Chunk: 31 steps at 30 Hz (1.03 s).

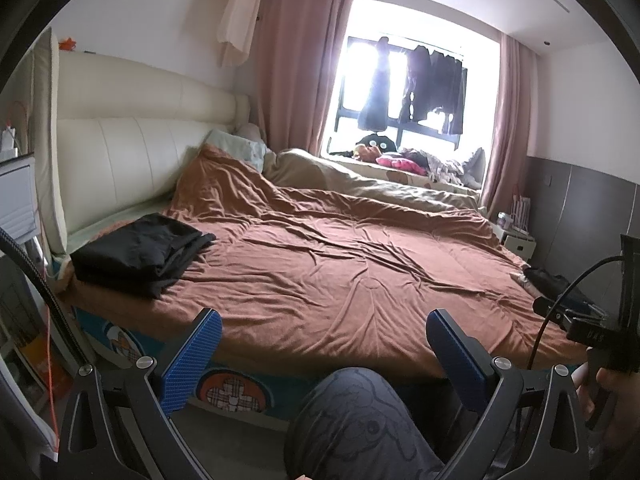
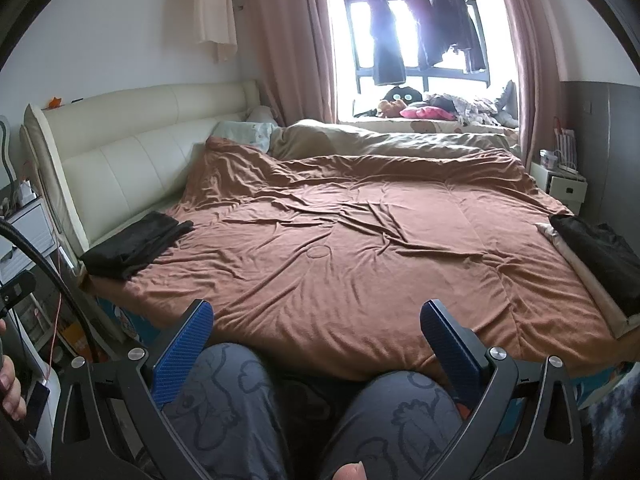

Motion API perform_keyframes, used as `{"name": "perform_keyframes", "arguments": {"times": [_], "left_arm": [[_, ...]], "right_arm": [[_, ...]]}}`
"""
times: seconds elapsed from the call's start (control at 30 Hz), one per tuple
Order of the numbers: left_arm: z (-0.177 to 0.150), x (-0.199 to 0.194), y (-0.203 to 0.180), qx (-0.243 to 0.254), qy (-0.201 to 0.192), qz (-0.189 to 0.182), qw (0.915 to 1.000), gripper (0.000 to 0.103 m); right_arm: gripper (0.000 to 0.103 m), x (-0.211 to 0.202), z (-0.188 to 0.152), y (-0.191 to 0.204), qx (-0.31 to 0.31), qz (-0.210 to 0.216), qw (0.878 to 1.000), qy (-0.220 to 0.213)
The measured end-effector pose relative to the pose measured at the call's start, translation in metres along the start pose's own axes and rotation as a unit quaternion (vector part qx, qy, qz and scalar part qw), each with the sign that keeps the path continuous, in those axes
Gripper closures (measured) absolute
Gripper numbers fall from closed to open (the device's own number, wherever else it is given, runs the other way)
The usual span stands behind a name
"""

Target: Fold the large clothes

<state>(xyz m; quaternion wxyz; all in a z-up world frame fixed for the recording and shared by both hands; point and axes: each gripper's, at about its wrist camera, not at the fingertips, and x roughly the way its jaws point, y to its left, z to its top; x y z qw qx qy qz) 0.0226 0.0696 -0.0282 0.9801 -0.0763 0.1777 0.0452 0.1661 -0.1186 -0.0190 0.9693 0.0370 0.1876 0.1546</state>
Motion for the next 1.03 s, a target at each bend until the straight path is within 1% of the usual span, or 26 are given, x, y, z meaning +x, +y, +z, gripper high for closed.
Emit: {"name": "perform_keyframes", "arguments": {"times": [0.1,0.33,0.53,0.87,1.03], "left_arm": [[0.001,-0.002,-0.003,-0.003,-0.005,0.003,1.0000,0.000],[0.004,-0.009,-0.012,0.012,-0.013,0.016,0.9997,0.000],[0.006,-0.013,-0.014,0.014,-0.019,0.023,0.9995,0.000],[0.007,-0.020,-0.017,0.017,-0.024,0.022,0.9993,0.000],[0.010,-0.029,-0.018,0.022,-0.034,0.026,0.9988,0.000]], "right_arm": [[0.000,-0.001,0.000,-0.003,0.002,0.001,1.000,-0.002],[0.000,-0.002,-0.001,-0.007,0.008,0.004,1.000,-0.006],[0.000,0.000,0.000,-0.006,0.007,0.005,1.000,-0.002],[0.000,-0.001,0.002,-0.007,0.008,0.003,1.000,-0.001],[0.000,-0.008,0.000,-0.008,0.010,0.001,1.000,-0.004]]}}
